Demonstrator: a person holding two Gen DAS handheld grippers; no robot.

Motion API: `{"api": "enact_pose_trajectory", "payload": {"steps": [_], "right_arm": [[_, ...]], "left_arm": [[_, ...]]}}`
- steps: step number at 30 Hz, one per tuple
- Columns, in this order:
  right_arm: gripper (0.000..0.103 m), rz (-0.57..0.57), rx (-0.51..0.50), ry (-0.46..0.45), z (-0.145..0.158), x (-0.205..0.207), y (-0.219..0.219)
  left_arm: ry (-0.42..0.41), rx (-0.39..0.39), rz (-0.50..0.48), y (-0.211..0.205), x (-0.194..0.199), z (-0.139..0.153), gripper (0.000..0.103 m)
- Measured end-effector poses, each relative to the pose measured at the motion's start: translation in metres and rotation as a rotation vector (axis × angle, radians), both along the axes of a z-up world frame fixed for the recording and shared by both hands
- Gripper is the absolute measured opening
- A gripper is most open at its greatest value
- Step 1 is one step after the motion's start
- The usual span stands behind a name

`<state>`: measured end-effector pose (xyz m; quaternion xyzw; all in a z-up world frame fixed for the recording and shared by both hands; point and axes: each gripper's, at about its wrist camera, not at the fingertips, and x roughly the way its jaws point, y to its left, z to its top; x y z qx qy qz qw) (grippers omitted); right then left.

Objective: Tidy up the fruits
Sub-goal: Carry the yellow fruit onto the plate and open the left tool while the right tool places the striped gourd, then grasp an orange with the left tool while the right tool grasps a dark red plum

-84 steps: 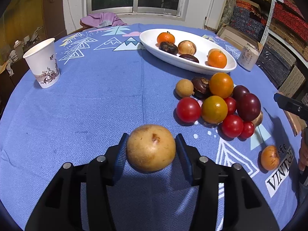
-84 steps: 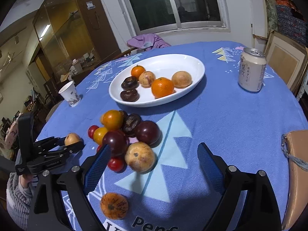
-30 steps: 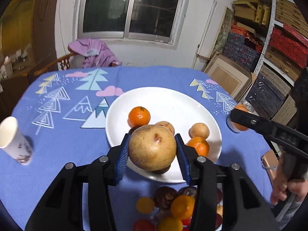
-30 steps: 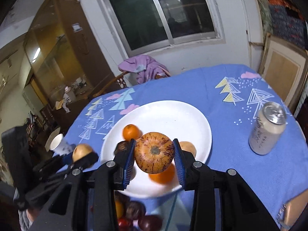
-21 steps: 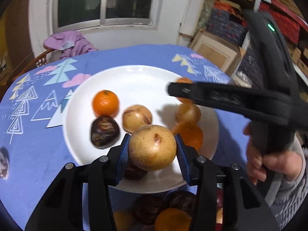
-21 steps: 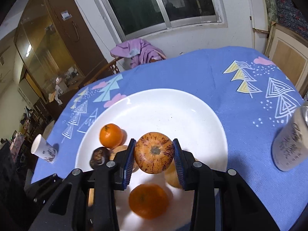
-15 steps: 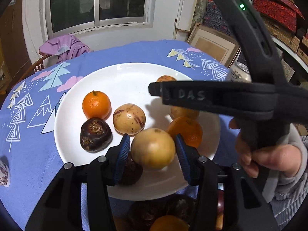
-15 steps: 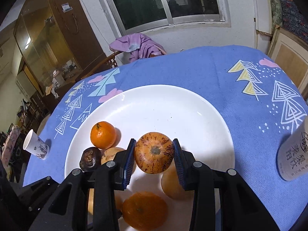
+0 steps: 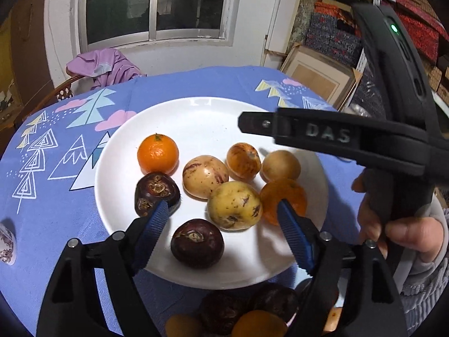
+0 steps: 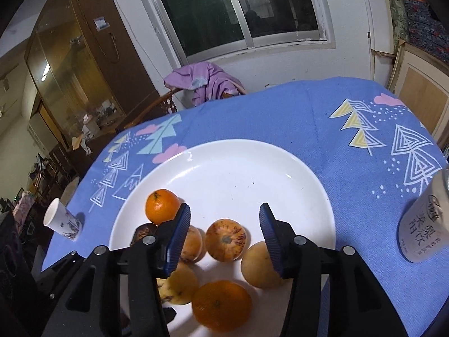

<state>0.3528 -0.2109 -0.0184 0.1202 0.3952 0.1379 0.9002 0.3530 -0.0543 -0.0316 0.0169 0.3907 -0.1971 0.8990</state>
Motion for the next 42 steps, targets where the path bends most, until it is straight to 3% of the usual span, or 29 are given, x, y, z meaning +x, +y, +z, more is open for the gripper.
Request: {"api": "enact_pose_trajectory", "payload": {"steps": [2, 9, 14, 23, 27, 31, 35, 42], "right_arm": [[0.064, -0.006, 0.023, -0.017, 0.009, -0.01, -0.002], [0.07, -0.017, 0.038, -0.062, 0.04, -0.052, -0.007], [0.076, -0.012, 0.069, -0.07, 0.051, -0.093, -0.013], [0.078, -0.077, 0.101, -0.079, 0.025, -0.183, -0.052], [0.079, -0.095, 0.137, -0.079, 0.025, -0.19, -0.063], [0.088, -0.105, 0.145, -0.087, 0.027, -0.192, -0.066], [0.088, -0.092, 0.137, -0.101, 0.03, -0.195, -0.063], [0.088, -0.08, 0.123, -0.088, 0.029, -0.194, -0.058]], "left_arm": [[-0.013, -0.025, 0.017, 0.008, -0.005, 0.008, 0.084], [-0.049, -0.079, 0.085, 0.035, -0.032, 0.038, 0.088], [-0.067, -0.059, 0.12, 0.051, -0.07, 0.035, 0.092], [-0.068, -0.011, 0.156, 0.061, -0.125, 0.013, 0.095], [-0.103, 0.048, 0.143, 0.043, -0.13, 0.009, 0.096], [-0.126, 0.114, 0.104, 0.021, -0.132, 0.002, 0.096], [-0.168, 0.183, 0.094, 0.002, -0.131, -0.001, 0.096], [-0.094, 0.112, 0.089, 0.01, -0.118, -0.007, 0.096]]}}
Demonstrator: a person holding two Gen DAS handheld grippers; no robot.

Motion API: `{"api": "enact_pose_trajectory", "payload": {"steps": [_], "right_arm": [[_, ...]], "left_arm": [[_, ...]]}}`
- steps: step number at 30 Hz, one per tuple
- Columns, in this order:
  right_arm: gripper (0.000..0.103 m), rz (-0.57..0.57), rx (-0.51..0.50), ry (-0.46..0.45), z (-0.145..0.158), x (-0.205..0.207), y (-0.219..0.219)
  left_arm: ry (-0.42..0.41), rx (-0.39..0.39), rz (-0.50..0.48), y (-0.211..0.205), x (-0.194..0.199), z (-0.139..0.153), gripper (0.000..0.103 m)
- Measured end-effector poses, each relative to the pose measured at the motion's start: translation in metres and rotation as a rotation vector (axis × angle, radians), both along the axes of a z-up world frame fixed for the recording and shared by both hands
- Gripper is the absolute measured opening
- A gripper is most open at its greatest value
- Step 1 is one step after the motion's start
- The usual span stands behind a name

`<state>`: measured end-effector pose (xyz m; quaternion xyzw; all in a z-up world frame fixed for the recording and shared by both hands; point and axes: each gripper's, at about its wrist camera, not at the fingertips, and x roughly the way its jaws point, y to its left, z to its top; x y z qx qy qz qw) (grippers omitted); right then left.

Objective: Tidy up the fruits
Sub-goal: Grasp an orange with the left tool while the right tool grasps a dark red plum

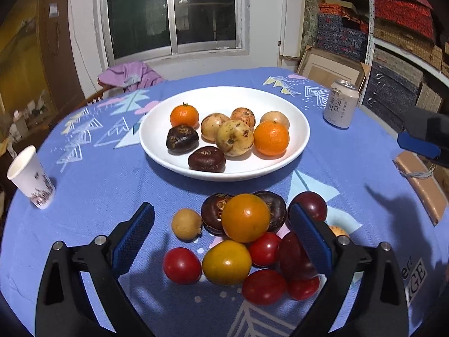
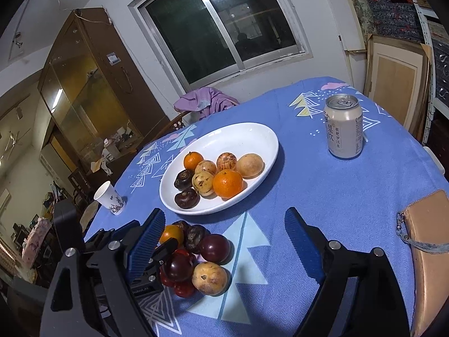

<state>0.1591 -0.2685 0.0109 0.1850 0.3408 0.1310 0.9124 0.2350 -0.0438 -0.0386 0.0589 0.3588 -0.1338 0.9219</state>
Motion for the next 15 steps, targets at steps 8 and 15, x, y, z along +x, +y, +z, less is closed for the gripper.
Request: {"api": "enact_pose_trajectory", "payload": {"steps": [8, 15], "right_arm": [[0.088, 0.002, -0.005, 0.007, -0.001, 0.0, 0.001], [0.088, 0.009, -0.016, 0.011, -0.003, 0.0, 0.004]], "left_arm": [[0.093, -0.067, -0.073, 0.004, 0.014, -0.009, 0.056], [0.094, -0.066, -0.089, -0.002, 0.017, -0.013, 0.049]]}}
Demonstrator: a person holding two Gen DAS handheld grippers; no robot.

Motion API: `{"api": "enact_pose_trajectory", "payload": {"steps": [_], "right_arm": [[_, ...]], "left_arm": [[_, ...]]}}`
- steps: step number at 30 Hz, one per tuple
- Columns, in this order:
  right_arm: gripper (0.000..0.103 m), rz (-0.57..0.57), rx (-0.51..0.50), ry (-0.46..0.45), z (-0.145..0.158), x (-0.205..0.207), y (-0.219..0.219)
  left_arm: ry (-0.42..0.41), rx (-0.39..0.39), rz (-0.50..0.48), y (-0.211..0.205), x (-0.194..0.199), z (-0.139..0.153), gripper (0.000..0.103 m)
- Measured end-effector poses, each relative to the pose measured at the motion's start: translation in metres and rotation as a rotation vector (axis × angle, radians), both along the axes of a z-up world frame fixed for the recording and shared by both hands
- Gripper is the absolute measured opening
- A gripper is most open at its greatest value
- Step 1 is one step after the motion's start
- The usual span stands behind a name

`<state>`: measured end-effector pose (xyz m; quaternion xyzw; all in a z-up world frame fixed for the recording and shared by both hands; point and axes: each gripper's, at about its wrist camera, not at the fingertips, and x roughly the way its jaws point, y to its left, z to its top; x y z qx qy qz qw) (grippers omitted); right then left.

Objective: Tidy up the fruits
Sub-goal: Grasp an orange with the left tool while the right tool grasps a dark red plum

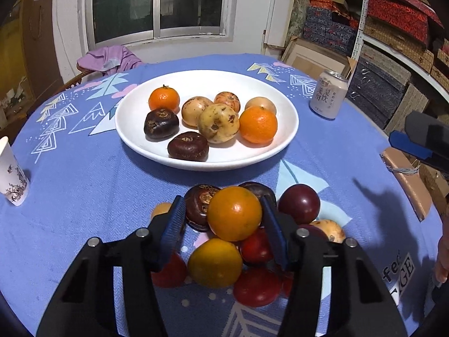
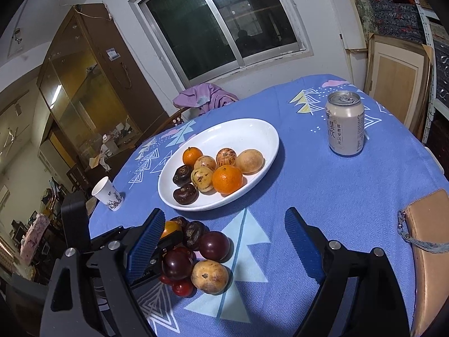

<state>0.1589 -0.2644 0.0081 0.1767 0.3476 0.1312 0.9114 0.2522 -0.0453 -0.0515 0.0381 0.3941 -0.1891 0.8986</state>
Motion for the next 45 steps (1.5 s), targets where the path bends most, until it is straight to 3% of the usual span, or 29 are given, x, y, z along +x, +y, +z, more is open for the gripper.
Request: {"api": "enact_pose_trajectory", "payload": {"steps": [2, 12, 19, 26, 34, 39, 41, 45], "right_arm": [[0.088, 0.008, -0.005, 0.001, 0.0, 0.0, 0.002], [0.088, 0.072, -0.048, -0.015, 0.0, -0.002, 0.018], [0.088, 0.198, -0.175, -0.02, -0.011, -0.009, 0.06], [0.088, 0.277, -0.286, -0.029, -0.024, -0.019, 0.094], [0.087, 0.298, -0.394, -0.077, -0.032, -0.029, 0.114], [0.072, 0.295, -0.404, -0.069, -0.038, -0.026, 0.117], [0.059, 0.297, -0.405, -0.056, -0.041, -0.023, 0.118], [0.055, 0.297, -0.42, -0.046, -0.047, -0.021, 0.119]], "left_arm": [[0.013, -0.023, -0.022, 0.0, -0.001, 0.0, 0.038], [-0.024, -0.046, 0.007, 0.017, -0.016, 0.015, 0.038], [-0.108, -0.083, 0.154, 0.074, -0.034, 0.045, 0.038], [-0.087, -0.098, 0.23, 0.103, -0.038, 0.039, 0.038], [-0.079, -0.077, 0.198, 0.092, -0.04, 0.033, 0.038], [-0.072, -0.06, 0.174, 0.083, -0.042, 0.029, 0.038], [-0.071, -0.056, 0.169, 0.081, -0.042, 0.028, 0.038], [-0.068, -0.054, 0.163, 0.08, -0.041, 0.028, 0.038]]}}
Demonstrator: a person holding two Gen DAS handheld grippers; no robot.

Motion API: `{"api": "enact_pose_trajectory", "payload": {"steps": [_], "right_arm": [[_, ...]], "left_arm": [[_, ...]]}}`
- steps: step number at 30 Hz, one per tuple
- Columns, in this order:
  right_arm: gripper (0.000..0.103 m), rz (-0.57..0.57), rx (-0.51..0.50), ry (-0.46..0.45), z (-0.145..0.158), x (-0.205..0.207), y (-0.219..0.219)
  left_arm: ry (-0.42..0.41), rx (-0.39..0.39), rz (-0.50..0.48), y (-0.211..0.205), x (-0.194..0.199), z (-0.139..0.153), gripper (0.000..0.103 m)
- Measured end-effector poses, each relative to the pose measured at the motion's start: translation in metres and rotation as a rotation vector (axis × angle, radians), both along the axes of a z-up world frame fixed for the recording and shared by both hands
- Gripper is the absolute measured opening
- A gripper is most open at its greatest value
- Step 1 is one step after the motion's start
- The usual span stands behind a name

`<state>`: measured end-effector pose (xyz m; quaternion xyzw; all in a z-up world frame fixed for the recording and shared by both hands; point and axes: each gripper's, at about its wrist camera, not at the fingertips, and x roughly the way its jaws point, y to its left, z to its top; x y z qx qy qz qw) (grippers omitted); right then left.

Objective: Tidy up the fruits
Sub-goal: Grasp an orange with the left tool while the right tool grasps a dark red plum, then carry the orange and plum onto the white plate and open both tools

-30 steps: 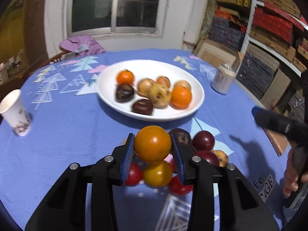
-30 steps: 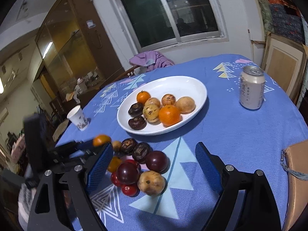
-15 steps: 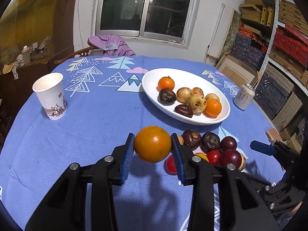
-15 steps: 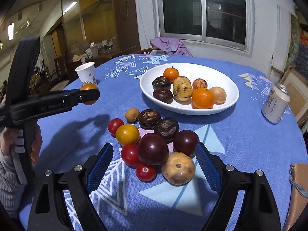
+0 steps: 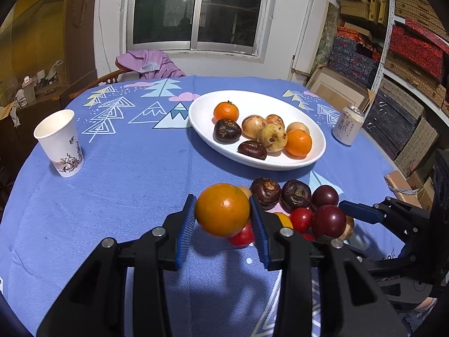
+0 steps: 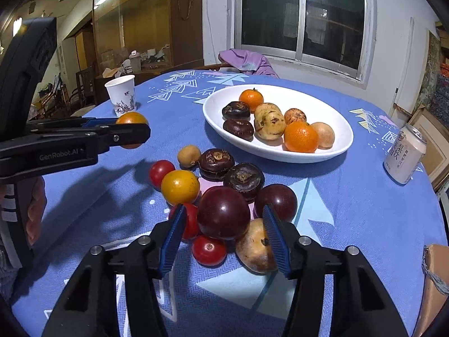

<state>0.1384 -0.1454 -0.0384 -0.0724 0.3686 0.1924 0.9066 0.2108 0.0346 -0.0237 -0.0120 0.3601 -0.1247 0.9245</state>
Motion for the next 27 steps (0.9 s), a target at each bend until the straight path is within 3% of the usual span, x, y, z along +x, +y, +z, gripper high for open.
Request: {"api": "enact_pose_trajectory", "payload": {"steps": [4, 11, 15, 19, 23, 27], "right_arm": [[0.039, 0.015, 0.009, 0.005, -0.001, 0.0, 0.001], [0.039, 0.003, 0.053, -0.006, 0.008, -0.001, -0.005], [0.039, -0.05, 0.133, -0.09, 0.039, -0.007, -0.028], [0.039, -0.107, 0.222, -0.142, 0.076, 0.002, -0.054], [0.039, -0.139, 0.226, -0.237, 0.126, 0.023, -0.068], [0.038, -0.156, 0.216, -0.249, 0.15, 0.062, -0.072]], "left_arm": [[0.006, 0.007, -0.007, -0.003, 0.001, -0.002, 0.038], [0.024, 0.02, -0.018, -0.008, 0.003, -0.009, 0.038], [0.01, 0.009, -0.029, -0.011, 0.004, -0.001, 0.038], [-0.043, 0.031, -0.033, -0.019, 0.015, 0.028, 0.038], [-0.086, 0.044, -0.035, -0.026, 0.041, 0.065, 0.038], [-0.1, 0.055, -0.022, -0.034, 0.076, 0.088, 0.038]]}}
